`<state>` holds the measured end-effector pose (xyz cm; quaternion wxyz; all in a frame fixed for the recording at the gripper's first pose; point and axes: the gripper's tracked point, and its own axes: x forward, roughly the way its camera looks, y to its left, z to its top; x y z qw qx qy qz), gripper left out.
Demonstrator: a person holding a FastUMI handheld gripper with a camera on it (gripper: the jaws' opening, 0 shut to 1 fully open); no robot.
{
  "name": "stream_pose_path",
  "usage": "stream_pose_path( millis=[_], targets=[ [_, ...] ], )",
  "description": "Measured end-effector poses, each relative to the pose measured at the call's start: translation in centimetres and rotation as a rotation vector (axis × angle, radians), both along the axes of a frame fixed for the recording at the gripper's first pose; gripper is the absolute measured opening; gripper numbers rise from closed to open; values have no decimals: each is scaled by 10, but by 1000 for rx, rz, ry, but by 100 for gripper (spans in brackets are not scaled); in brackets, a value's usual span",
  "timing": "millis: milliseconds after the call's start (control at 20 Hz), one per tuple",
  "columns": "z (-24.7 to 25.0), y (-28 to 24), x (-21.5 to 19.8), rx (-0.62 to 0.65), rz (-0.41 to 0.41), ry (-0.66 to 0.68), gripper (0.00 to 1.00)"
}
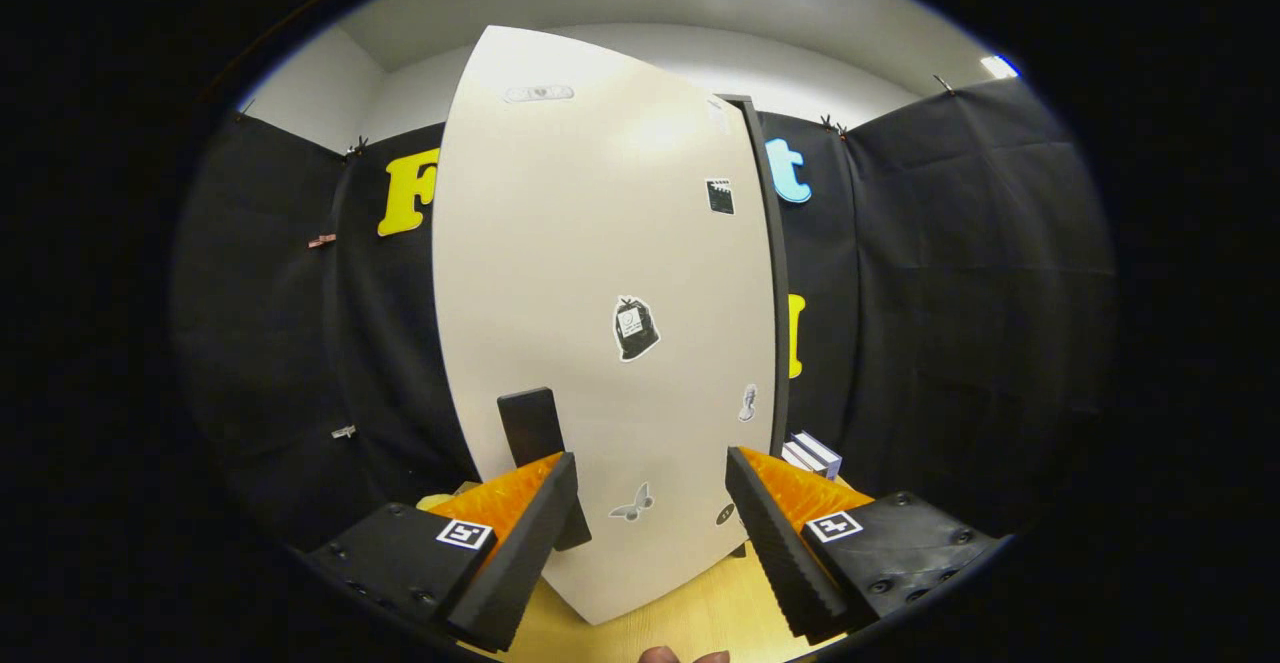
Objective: Open the shoe cabinet door, grab the shoes and put them into the shoe cabinet, then close the shoe cabinet door.
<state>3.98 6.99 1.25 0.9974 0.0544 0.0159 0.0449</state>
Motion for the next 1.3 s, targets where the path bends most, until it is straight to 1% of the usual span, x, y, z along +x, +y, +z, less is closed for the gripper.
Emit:
stream_pose_path(
  millis=[150,450,900,1300],
  targets=[
    [2,9,4,-11,-2,-4,98],
    [6,10,5,9,-6,-20,98],
    [16,8,10,-3,-16,-40,98],
    [19,12,7,-10,-11,-55,98]
  ],
)
